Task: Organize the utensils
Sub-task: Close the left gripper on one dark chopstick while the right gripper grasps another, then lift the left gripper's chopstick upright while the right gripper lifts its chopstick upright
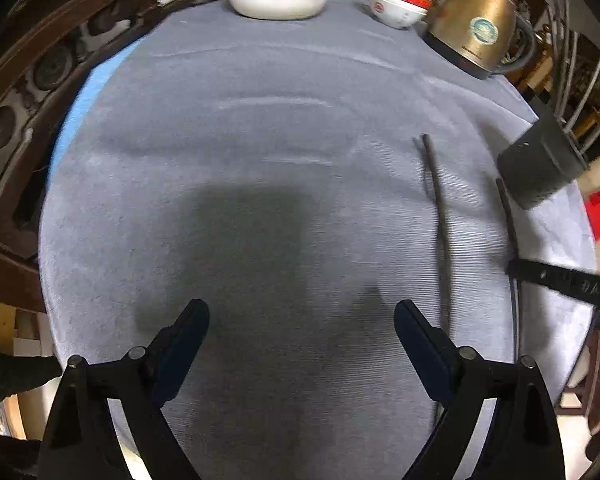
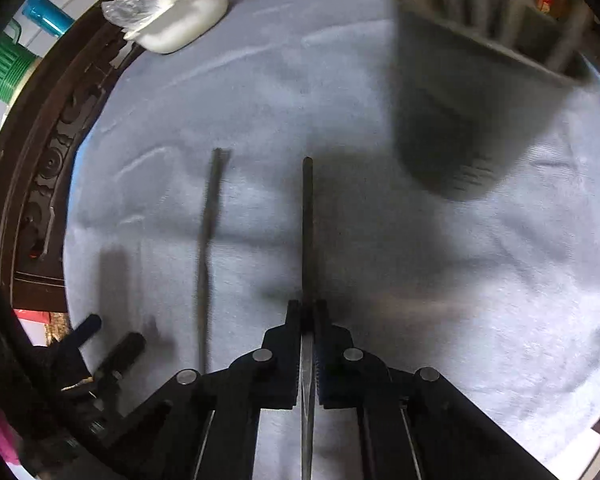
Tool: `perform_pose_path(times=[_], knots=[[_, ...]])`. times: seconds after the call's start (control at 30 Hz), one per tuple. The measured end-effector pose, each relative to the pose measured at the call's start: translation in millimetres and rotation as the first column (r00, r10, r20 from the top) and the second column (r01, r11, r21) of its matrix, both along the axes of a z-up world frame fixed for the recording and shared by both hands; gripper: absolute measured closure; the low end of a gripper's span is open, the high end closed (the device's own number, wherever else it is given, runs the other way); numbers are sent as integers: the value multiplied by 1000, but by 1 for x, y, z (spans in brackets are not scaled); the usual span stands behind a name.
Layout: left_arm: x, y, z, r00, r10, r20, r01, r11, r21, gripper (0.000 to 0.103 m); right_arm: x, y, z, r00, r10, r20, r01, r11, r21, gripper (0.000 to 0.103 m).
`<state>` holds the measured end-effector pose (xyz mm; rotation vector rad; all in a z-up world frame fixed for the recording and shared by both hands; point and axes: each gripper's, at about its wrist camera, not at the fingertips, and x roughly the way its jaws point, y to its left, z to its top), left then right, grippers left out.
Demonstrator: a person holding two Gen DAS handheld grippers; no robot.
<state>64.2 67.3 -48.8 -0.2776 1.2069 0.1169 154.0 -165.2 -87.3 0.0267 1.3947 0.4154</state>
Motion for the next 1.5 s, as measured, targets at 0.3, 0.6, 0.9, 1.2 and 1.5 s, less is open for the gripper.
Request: perform_pose_path(times=[0.3,0.6,0.9,1.2,1.5], knots=[[54,-42,18,992,-79,-99,65,988,-143,29,-4,-44,-7,1000,-18,-16,19,999,36,97],[102,-69,-9,944,-117,-309,82,989,-124,65,-7,-60,-12,1000,-26,-10,27,993,117,96],[121,-81,-26,876,-235,-422,188,971,-149,97,-3,-68,-10,999,14,-34,-10,990,137,96],[125,-82,-34,809,-314,-496,289,949,-130,95,13,-37,-8,987,132,-91,-132,991,5,94],[132,-100,-43,799,-333,-501,326,939,-105,94,30,6,-7,957,203,-207,-244,951,-191,94]])
